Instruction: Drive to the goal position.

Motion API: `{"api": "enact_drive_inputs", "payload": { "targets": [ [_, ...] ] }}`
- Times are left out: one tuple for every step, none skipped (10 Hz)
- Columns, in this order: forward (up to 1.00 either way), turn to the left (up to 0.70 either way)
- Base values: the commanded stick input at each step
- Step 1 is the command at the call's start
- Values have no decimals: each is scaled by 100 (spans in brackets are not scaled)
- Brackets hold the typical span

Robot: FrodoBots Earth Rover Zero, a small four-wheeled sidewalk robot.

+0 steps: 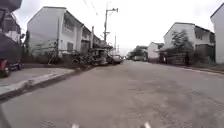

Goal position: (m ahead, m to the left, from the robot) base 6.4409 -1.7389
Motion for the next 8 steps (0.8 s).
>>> {"api": "enact_drive_inputs", "payload": {
  "targets": [
    [70, 0],
    [70, 0],
    [70, 0],
    [70, 0],
    [70, 0],
    [70, 0],
    [70, 0],
    [70, 0]
  ]
}}
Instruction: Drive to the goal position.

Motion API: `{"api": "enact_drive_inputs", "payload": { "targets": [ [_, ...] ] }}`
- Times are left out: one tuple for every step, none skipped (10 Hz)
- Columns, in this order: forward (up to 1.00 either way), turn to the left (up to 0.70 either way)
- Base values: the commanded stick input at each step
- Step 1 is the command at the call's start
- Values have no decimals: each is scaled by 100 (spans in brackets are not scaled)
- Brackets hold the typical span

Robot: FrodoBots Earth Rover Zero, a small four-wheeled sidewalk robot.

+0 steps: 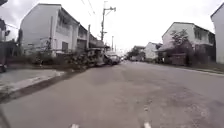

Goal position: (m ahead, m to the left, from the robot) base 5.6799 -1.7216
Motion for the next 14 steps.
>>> {"api": "enact_drive_inputs", "payload": {
  "targets": [
    [70, 0],
    [70, 0],
    [70, 0],
    [70, 0],
    [70, 0],
    [70, 0],
    [70, 0],
    [70, 0],
    [70, 0],
    [70, 0],
    [70, 0],
    [70, 0],
    [70, 0],
    [70, 0]
  ]
}}
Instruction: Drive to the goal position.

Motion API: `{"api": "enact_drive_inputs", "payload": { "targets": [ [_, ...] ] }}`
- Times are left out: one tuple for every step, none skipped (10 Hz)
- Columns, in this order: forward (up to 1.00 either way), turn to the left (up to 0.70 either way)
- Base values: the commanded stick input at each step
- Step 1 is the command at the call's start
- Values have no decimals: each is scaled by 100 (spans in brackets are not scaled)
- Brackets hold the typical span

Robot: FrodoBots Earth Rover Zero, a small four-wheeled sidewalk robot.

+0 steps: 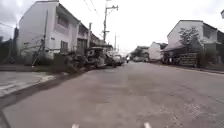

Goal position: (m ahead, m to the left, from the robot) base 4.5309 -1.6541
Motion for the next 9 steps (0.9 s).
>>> {"api": "enact_drive_inputs", "payload": {
  "targets": [
    [70, 0],
    [70, 0],
    [70, 0],
    [70, 7],
    [70, -15],
    [70, -35],
    [70, -21],
    [70, 6],
    [70, 3]
  ]
}}
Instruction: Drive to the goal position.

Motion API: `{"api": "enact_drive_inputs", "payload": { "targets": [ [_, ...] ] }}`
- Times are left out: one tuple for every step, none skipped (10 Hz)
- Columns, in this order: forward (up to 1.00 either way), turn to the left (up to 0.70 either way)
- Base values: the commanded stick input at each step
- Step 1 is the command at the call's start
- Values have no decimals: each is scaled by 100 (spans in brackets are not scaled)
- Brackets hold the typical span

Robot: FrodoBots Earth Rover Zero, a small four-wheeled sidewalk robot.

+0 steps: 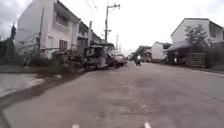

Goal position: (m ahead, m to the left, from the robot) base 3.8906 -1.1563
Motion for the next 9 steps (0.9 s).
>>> {"api": "enact_drive_inputs", "payload": {
  "targets": [
    [70, 0],
    [70, -13],
    [70, -32],
    [70, -19],
    [70, -6],
    [70, 0],
    [70, -19],
    [70, -35],
    [70, -12]
  ]
}}
